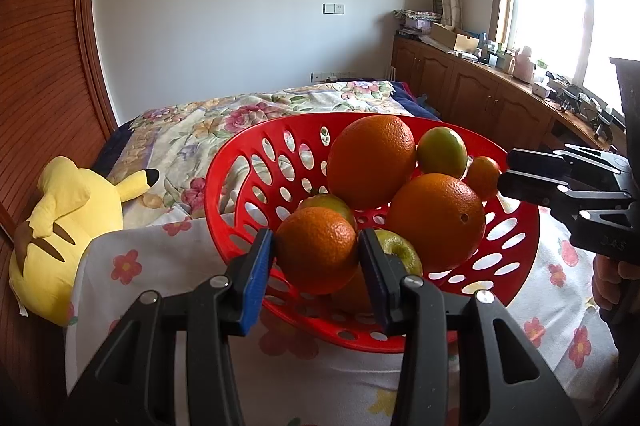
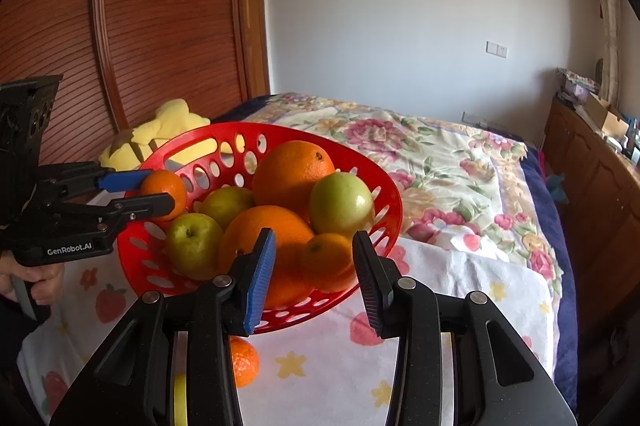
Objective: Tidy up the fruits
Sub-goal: 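Carry the tangerine over the basket and open the left tool while the right tool releases the orange, then withdraw both open tools from the basket toward the remaining fruit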
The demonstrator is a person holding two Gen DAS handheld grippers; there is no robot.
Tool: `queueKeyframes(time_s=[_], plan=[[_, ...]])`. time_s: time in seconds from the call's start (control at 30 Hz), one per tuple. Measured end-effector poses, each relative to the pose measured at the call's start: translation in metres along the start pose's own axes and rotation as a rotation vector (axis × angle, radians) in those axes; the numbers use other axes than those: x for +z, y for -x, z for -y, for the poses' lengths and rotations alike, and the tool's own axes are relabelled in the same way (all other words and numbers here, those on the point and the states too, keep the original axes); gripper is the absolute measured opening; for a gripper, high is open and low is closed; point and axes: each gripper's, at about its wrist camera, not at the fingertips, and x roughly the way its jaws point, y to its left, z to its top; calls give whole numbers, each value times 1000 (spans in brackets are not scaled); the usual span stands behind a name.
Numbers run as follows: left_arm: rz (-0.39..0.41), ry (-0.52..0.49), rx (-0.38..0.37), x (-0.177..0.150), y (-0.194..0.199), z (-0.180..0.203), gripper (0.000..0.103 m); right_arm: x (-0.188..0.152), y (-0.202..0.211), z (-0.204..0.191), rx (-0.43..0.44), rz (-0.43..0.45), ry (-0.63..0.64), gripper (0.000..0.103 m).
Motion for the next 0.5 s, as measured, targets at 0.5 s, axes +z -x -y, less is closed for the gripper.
queueKeyframes(time_s=[0.5], plan=[[27,13,20,1,16,1,48,-12,19,-13,11,3,-3,40]])
